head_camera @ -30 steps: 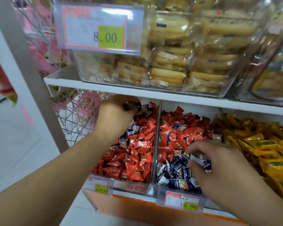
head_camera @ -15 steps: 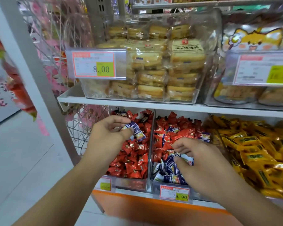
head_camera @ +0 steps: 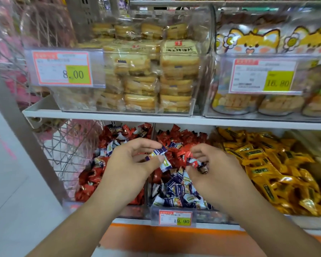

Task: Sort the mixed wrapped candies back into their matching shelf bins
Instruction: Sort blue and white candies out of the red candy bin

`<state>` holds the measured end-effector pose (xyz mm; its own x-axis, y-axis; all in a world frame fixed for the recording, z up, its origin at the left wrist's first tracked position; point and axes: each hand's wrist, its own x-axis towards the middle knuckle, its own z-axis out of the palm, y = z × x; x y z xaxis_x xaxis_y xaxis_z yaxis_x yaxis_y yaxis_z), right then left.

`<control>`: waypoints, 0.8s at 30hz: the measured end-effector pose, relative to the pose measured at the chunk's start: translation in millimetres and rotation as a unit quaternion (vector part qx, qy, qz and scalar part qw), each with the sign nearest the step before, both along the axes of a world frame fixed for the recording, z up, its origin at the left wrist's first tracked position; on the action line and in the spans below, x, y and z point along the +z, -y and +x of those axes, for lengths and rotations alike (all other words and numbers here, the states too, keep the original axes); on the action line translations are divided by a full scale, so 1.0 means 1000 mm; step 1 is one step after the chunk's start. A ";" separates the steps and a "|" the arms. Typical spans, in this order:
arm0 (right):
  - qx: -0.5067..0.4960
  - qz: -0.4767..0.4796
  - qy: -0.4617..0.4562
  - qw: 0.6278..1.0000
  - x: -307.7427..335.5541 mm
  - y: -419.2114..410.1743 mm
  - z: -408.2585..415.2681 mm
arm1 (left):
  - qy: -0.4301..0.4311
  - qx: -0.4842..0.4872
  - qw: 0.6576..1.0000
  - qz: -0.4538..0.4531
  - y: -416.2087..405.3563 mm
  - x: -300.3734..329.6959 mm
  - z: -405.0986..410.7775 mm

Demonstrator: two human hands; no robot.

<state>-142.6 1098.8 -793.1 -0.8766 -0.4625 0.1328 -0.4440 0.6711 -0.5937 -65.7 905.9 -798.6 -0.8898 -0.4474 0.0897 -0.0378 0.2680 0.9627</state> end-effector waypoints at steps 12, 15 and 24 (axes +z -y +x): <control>-0.039 0.054 -0.031 0.997 -0.003 0.005 -0.004 | 0.014 -0.039 0.979 -0.202 -0.008 -0.004 -0.001; -0.059 0.066 -0.016 0.996 0.001 0.003 -0.002 | 0.019 -0.082 0.958 -0.273 -0.001 -0.005 -0.001; -0.019 0.087 -0.009 0.996 0.000 0.016 0.004 | 0.122 0.129 0.918 -0.355 0.100 -0.039 -0.034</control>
